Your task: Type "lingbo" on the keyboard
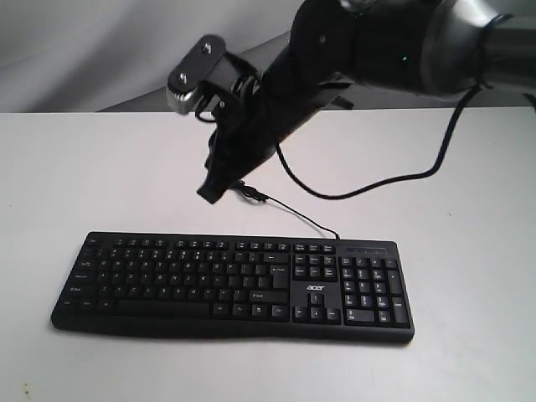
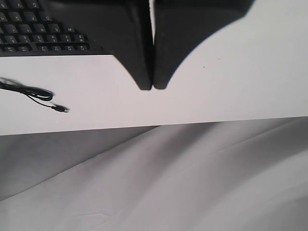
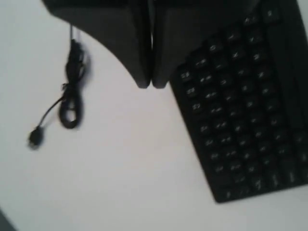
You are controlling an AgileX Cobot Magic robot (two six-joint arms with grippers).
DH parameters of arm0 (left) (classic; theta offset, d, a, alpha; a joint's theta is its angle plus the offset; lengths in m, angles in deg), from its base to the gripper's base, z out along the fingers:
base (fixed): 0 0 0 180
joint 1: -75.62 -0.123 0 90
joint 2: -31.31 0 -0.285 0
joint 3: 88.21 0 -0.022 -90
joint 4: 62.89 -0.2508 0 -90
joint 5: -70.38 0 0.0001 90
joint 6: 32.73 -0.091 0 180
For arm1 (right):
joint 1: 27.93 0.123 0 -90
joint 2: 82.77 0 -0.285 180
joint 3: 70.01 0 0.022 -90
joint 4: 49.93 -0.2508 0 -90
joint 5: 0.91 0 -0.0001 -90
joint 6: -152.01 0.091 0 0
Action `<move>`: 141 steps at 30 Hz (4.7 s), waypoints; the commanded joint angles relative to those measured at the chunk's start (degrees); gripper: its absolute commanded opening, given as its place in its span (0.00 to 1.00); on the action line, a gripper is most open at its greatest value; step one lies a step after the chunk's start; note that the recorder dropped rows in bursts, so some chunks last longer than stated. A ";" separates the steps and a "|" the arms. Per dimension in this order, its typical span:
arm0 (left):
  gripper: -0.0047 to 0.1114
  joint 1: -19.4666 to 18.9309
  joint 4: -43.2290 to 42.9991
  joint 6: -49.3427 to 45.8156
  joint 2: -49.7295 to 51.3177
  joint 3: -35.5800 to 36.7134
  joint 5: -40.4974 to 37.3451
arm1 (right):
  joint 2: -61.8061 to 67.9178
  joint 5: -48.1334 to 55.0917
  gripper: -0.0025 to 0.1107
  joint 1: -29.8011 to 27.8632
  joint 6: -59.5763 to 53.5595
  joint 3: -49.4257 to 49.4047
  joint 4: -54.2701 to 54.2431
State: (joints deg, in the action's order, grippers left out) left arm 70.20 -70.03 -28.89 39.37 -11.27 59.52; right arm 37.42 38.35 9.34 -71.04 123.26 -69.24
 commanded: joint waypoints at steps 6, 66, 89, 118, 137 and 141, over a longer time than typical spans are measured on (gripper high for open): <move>0.04 0.31 -0.01 0.12 -0.28 0.28 0.35 | 6.43 -2.51 0.02 -0.03 -33.55 -10.32 -30.35; 0.04 0.31 -0.01 0.12 -0.28 0.28 0.35 | 9.32 -4.10 0.02 -0.77 -38.31 -15.37 -31.64; 0.04 0.31 -0.01 0.12 -0.28 0.28 0.35 | 13.15 -5.99 0.02 0.16 -38.96 -10.07 -36.70; 0.04 0.31 -0.01 0.12 -0.28 0.28 0.35 | 11.18 -2.61 0.02 3.42 -38.73 -10.07 -36.55; 0.04 0.31 -0.01 0.12 -0.28 0.28 0.35 | 12.87 -4.37 0.02 4.46 -39.20 -10.07 -36.62; 0.04 0.31 -0.01 0.12 -0.28 0.28 0.35 | 13.11 -4.79 0.02 4.46 -39.20 -10.07 -36.62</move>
State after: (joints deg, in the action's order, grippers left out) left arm 70.20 -70.03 -28.89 39.37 -11.27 59.52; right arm 50.52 34.03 13.68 -109.60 113.15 -105.44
